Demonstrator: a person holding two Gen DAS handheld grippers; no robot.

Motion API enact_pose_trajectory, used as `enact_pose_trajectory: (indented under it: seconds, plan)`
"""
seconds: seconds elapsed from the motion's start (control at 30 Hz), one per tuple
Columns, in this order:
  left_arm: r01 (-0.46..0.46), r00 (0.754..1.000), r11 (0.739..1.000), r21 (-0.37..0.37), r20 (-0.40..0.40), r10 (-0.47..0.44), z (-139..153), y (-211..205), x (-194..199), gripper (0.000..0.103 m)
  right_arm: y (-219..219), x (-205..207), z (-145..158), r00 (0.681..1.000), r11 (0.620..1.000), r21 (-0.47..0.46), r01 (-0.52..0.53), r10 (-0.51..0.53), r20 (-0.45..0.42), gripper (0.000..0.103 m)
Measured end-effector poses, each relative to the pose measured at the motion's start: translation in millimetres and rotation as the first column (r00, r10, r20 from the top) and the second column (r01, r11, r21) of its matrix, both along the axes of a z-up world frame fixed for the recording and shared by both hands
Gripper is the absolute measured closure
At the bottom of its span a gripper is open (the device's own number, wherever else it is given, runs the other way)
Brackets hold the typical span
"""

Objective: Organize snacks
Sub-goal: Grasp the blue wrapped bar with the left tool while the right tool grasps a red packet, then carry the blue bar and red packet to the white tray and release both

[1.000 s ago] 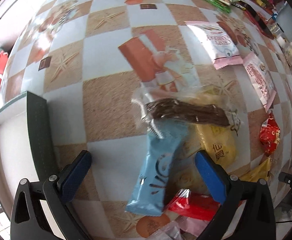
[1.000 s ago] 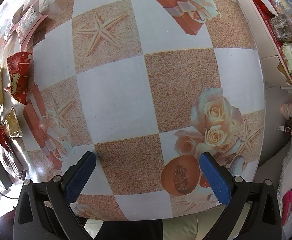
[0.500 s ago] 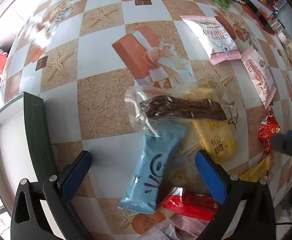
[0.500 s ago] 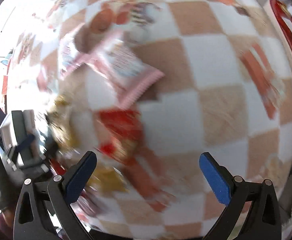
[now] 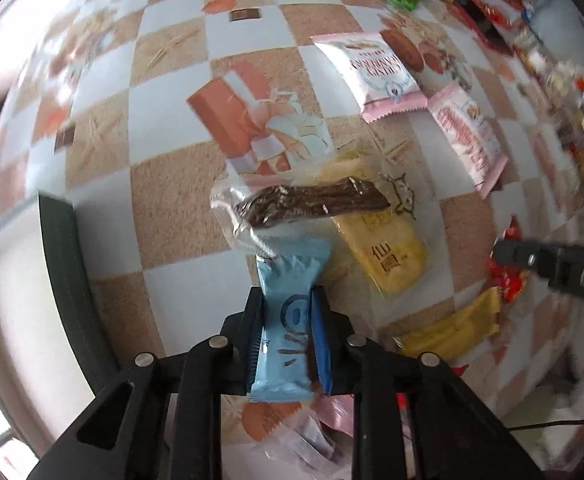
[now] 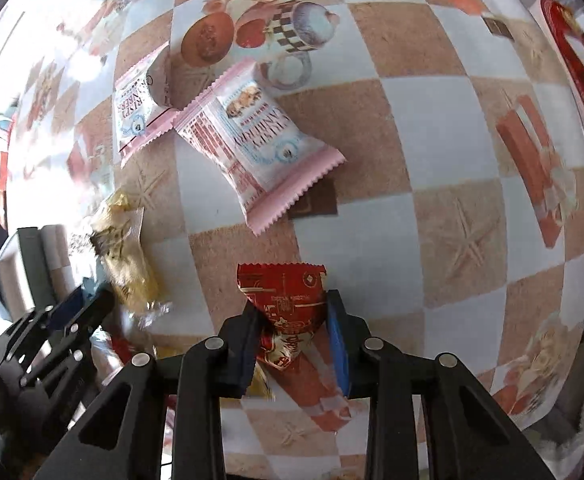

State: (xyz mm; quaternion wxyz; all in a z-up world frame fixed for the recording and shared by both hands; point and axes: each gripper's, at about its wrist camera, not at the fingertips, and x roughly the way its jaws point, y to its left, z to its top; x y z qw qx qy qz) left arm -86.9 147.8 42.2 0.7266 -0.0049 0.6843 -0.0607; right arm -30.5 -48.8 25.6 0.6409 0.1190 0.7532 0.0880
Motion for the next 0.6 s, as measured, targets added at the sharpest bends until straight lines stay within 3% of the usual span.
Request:
enact_pose_trajectory:
  seconds: [0.23,0.33,0.6]
  plan:
    - [-0.004,0.998,1.000,-0.027,0.055,0.006,33.8,-3.3,-13.5,0.078,-17.4,-29.1,2.6,0.999,0.998,0.047,0.037,-0.037,0.000,0.071]
    - [0.001,0.999,0.999,-0.036,0.047,0.001,35.4,-2.3,-19.4,0.078,-19.8,-33.5,8.1,0.999,0.998,0.060,0.036,-0.037,0.015,0.071]
    - [-0.008,0.998,0.998,-0.059,0.066,0.012,57.6,26.0,-38.5,0.078,-3.0,-49.4,33.1,0.998,0.995,0.085,-0.060,0.056,0.043,0.070]
